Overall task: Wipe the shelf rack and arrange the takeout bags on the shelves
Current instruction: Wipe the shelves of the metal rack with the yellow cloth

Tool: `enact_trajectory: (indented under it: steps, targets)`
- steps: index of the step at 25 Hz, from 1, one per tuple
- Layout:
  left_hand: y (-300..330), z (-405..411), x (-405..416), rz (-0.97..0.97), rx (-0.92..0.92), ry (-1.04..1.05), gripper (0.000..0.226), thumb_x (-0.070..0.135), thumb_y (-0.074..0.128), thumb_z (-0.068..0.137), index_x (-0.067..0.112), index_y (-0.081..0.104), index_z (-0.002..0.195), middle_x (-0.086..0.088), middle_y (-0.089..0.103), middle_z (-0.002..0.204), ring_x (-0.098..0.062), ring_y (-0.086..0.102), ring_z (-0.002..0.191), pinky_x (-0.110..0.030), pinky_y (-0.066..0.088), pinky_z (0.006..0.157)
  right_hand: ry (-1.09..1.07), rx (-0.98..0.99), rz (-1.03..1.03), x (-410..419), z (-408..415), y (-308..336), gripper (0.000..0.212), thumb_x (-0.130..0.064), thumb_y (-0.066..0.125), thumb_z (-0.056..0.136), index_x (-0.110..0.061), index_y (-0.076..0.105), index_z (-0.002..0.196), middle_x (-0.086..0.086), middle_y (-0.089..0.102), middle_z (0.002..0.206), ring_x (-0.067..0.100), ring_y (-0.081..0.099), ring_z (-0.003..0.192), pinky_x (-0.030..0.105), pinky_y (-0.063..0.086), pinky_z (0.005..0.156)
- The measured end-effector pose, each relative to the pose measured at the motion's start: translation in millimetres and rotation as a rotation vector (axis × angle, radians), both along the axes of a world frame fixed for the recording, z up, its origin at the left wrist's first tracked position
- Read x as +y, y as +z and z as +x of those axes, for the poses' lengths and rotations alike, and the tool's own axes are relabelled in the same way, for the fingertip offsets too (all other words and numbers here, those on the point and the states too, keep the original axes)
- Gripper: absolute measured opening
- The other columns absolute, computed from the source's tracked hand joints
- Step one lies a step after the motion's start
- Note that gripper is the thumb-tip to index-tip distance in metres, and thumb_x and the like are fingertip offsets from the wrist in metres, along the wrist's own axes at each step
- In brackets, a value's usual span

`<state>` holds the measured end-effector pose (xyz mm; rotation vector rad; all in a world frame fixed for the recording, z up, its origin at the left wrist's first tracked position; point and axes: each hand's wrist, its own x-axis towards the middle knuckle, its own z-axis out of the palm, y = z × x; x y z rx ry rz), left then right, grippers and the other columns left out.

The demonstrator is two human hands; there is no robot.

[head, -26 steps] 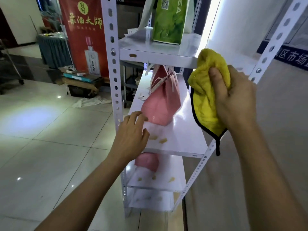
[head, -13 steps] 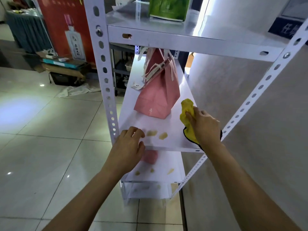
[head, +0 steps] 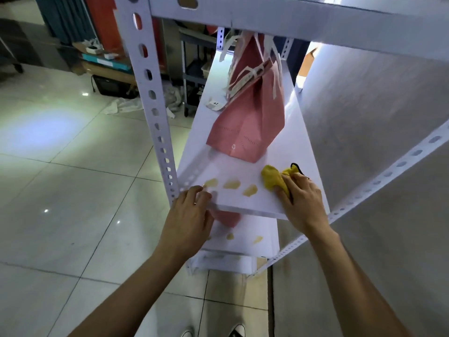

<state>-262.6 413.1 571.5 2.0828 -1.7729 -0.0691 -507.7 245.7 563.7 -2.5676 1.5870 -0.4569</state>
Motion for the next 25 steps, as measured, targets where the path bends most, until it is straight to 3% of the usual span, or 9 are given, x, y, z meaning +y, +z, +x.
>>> enact_trajectory:
  steps: [5, 8, 13, 16, 22, 25]
  targets:
    - [-15, 0, 20, -0.046, -0.032, -0.009, 0.050, 0.010, 0.063, 0.083, 0.010, 0.058, 0.132, -0.013, 0.056, 0.133, -0.030, 0.053, 0.119, -0.037, 0.047, 0.098, 0.063, -0.032, -0.030, 28, 28, -19, 0.058, -0.055, 0.029, 0.099, -0.026, 0.047, 0.146, 0.009, 0.047, 0.149, 0.034, 0.042, 0.134, 0.050, 0.033, 0.111]
    - [-21, 2, 24, -0.045, -0.027, -0.020, 0.054, 0.008, 0.063, 0.083, 0.009, 0.056, 0.137, -0.013, 0.056, 0.138, -0.032, 0.052, 0.128, -0.041, 0.047, 0.104, 0.107, -0.042, -0.034, 36, 53, -17, 0.058, -0.054, 0.028, 0.101, -0.026, 0.044, 0.149, 0.010, 0.048, 0.148, 0.034, 0.043, 0.135, 0.049, 0.034, 0.111]
    - [-22, 14, 31, 0.009, -0.029, -0.051, 0.054, 0.013, 0.059, 0.087, 0.010, 0.054, 0.140, -0.008, 0.052, 0.149, -0.031, 0.048, 0.138, -0.045, 0.044, 0.108, 0.243, 0.048, -0.023, 46, 119, -9, 0.055, -0.056, 0.021, 0.102, -0.045, 0.022, 0.156, 0.004, 0.041, 0.153, 0.027, 0.036, 0.142, 0.046, 0.028, 0.114]
    - [-21, 18, 36, 0.018, -0.008, -0.083, 0.054, 0.013, 0.057, 0.088, 0.011, 0.052, 0.142, -0.009, 0.046, 0.153, -0.029, 0.042, 0.142, -0.039, 0.042, 0.109, 0.251, 0.126, -0.030, 44, 148, -4, 0.052, -0.055, 0.026, 0.102, -0.046, 0.028, 0.154, 0.005, 0.039, 0.155, 0.027, 0.034, 0.143, 0.045, 0.025, 0.115]
    - [-24, 17, 45, 0.001, 0.033, -0.081, 0.046, 0.004, 0.063, 0.082, 0.009, 0.060, 0.127, -0.014, 0.047, 0.147, -0.033, 0.056, 0.123, -0.032, 0.050, 0.087, 0.285, 0.092, -0.003, 62, 146, -11, 0.057, -0.057, 0.020, 0.099, -0.042, 0.038, 0.150, 0.004, 0.044, 0.152, 0.028, 0.038, 0.141, 0.046, 0.028, 0.115]
    - [-21, 19, 42, 0.004, 0.014, -0.082, 0.039, 0.007, 0.060, 0.086, 0.011, 0.060, 0.124, -0.013, 0.047, 0.146, -0.032, 0.059, 0.112, -0.032, 0.050, 0.084, 0.232, 0.129, 0.007, 46, 177, -3, 0.049, -0.053, 0.030, 0.103, -0.043, 0.038, 0.150, 0.003, 0.042, 0.153, 0.027, 0.036, 0.141, 0.044, 0.025, 0.115]
